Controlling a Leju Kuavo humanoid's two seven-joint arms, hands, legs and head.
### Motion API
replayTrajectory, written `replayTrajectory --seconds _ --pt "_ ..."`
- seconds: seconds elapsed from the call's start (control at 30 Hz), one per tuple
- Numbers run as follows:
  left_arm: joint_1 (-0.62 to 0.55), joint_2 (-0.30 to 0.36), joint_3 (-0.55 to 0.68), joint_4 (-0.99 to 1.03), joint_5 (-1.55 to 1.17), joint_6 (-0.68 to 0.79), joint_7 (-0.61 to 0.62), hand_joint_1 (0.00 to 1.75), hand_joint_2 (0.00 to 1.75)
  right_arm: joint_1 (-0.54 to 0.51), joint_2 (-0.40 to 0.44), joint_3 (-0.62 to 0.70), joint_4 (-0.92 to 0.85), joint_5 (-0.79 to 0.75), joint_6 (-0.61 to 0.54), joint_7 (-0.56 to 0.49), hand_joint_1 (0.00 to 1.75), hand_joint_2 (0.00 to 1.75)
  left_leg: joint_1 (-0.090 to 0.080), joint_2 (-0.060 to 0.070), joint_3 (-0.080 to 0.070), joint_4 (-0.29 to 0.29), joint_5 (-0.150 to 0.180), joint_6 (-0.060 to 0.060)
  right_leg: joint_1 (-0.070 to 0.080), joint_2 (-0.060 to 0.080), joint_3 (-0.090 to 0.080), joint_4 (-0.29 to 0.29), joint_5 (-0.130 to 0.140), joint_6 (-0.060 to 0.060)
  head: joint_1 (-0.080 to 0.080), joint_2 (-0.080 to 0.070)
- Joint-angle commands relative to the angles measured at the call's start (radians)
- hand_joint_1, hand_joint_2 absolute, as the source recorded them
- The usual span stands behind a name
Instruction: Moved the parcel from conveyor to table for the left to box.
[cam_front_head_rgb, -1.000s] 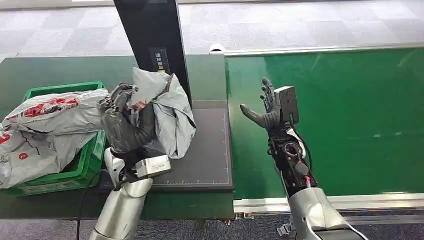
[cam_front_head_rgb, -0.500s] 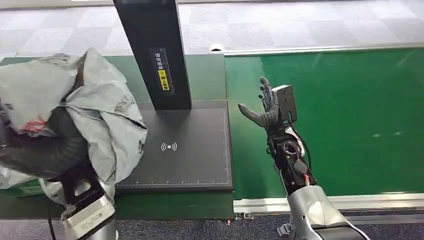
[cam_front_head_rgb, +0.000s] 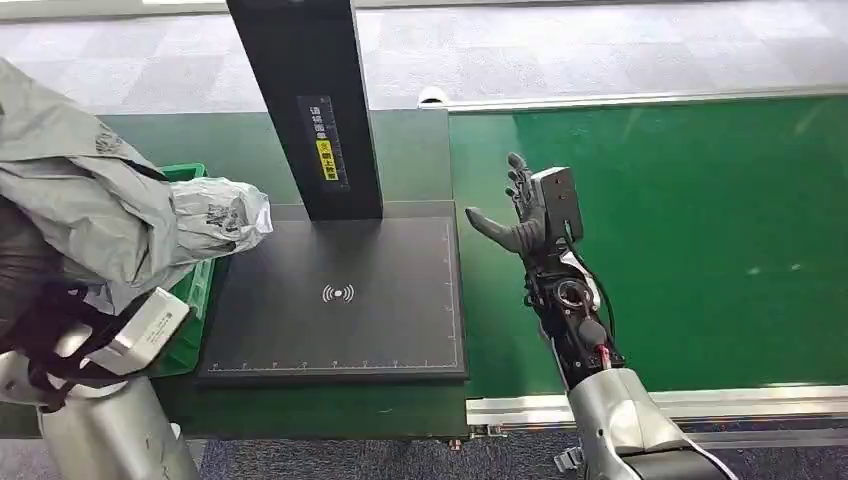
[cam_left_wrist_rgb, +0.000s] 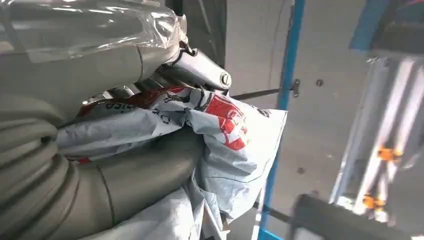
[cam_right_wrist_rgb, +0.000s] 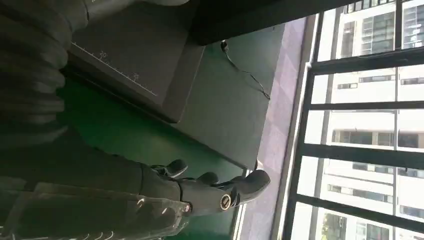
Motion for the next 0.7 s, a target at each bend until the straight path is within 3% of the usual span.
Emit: replayTrajectory --seconds 0.03,0.1,0.13,0.17,0.2,0.23,0.27,0.3,0.33,0.37,0.43,0.5,0.7 --pt "-0.129 0.058 0.352 0.351 0.035 0.016 -0.002 1.75 1.75 0.005 -0.013 0.056 -0.005 -0.007 -0.017 0.003 0.0 1.75 -0.001 0.0 0.003 -0.002 0.0 0.0 -0.001 -0.002 0.003 0.0 -0.001 0.0 0.0 0.0" --pt "-0.172 0.083 0.48 0.476 -0.011 0.016 -0.002 1.75 1.75 0.01 -0.017 0.058 -0.017 -0.016 -0.012 0.0 0.0 1.75 -0.002 0.001 0.006 -0.004 0.0 -0.001 -0.002 -0.001 0.005 -0.001 -0.001 0.0 -0.001 0.0" --pt "-0.247 0.072 0.695 0.671 -0.132 0.016 -0.002 1.75 1.75 0.016 -0.02 0.062 -0.027 -0.013 -0.014 0.003 0.0 1.75 -0.002 0.006 0.009 -0.006 0.0 -0.001 -0.002 0.003 0.006 -0.003 0.0 0.0 0.0 0.0" --pt "-0.247 0.072 0.695 0.671 -0.132 0.016 -0.002 1.75 1.75 0.016 -0.02 0.062 -0.027 -0.013 -0.014 0.003 0.0 1.75 -0.002 0.001 0.004 -0.002 0.0 0.0 -0.002 -0.001 0.003 0.0 -0.001 0.0 0.0 0.0" --pt "-0.284 0.112 0.778 0.827 -0.171 0.016 0.026 1.75 1.75 0.023 -0.026 0.064 -0.036 -0.01 -0.019 0.004 0.0 1.75 -0.002 0.001 0.006 -0.003 0.0 -0.001 -0.001 -0.002 0.005 -0.001 -0.001 0.0 0.0 0.0" --pt "-0.283 0.133 0.788 0.894 -0.278 0.016 0.137 1.75 1.75 0.025 -0.028 0.063 -0.042 -0.011 -0.018 0.004 0.0 1.75 -0.002 0.003 0.005 -0.002 0.0 -0.001 -0.002 0.0 0.003 0.0 -0.001 0.0 -0.001 0.0" --pt "-0.262 0.239 0.607 1.125 -0.384 0.016 0.513 1.75 1.75 0.025 -0.031 0.062 -0.051 -0.012 -0.011 0.012 0.0 1.75 -0.003 0.002 0.01 -0.006 0.002 -0.002 -0.002 -0.002 0.007 -0.002 0.0 -0.001 0.0 0.0" --pt "-0.233 0.304 0.453 1.193 -0.384 0.016 0.687 1.75 1.75 0.023 -0.031 0.064 -0.053 -0.011 -0.002 0.017 0.0 1.75 -0.004 -0.001 0.009 -0.007 0.002 -0.001 -0.003 -0.005 0.007 -0.001 -0.001 0.0 0.0 0.0" --pt "-0.223 0.368 0.411 1.375 -0.384 0.016 0.789 1.75 1.75 0.015 -0.03 0.072 -0.051 -0.007 0.013 0.032 0.0 1.75 -0.003 -0.003 0.007 -0.005 0.002 -0.001 -0.003 -0.006 0.005 -0.001 -0.001 0.0 0.0 0.0" --pt "-0.295 0.415 0.208 1.609 -0.384 -0.056 1.003 1.75 1.75 0.002 -0.027 0.078 -0.036 -0.001 0.029 0.045 0.0 1.75 -0.003 -0.003 0.009 -0.007 0.003 -0.001 -0.002 -0.007 0.008 -0.002 -0.001 -0.001 0.0 0.0" --pt "-0.312 0.418 0.181 1.682 -0.384 -0.127 1.025 1.75 1.75 -0.012 -0.022 0.078 -0.016 0.004 0.035 0.049 0.0 1.75 -0.001 -0.006 0.006 -0.003 0.003 -0.001 0.0 -0.01 0.006 0.0 -0.001 -0.002 -0.001 0.0" --pt "-0.314 0.417 0.143 1.695 -0.384 -0.167 1.05 1.75 1.75 -0.021 -0.019 0.079 0.0 0.008 0.04 0.048 0.0 1.75 -0.001 0.004 0.006 -0.002 0.001 -0.001 0.0 0.001 0.002 0.0 0.0 -0.002 0.0 0.0" --pt "-0.315 0.409 0.112 1.695 -0.379 -0.241 1.044 1.75 1.75 -0.027 -0.012 0.08 0.007 0.017 0.048 0.047 0.0 1.75 -0.001 0.008 0.008 -0.002 -0.001 0.0 -0.001 0.006 0.005 0.0 0.0 -0.001 0.0 0.0"
